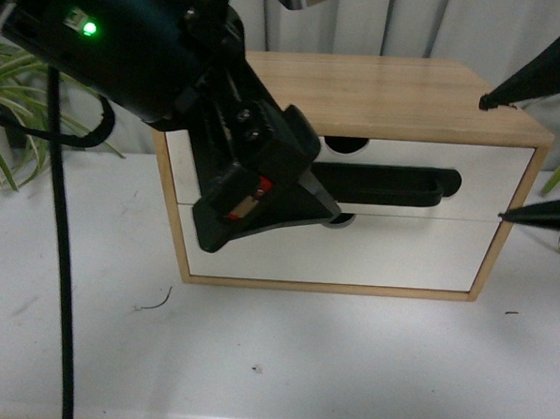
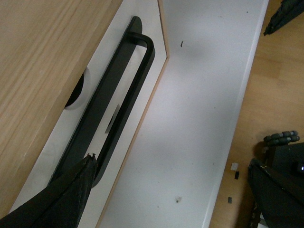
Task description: Pull drawer
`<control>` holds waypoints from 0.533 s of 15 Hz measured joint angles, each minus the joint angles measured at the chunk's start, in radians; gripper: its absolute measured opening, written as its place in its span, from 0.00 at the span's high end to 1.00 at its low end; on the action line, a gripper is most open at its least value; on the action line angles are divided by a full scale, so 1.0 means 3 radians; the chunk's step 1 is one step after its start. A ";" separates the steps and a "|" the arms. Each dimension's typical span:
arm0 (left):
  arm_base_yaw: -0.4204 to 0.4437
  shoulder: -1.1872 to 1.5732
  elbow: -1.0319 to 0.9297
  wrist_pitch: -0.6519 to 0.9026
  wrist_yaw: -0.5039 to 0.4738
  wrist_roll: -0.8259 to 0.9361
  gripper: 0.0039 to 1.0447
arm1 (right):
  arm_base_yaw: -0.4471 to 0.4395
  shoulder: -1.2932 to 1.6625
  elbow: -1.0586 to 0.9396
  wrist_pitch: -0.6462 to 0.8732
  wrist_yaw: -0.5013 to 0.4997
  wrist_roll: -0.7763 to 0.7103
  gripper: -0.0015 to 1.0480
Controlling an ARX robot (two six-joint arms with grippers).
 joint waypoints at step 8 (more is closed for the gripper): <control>-0.0081 0.0676 0.0277 0.0451 -0.0141 -0.0098 0.06 | 0.0142 0.0603 0.0245 0.0056 0.0220 -0.0343 0.06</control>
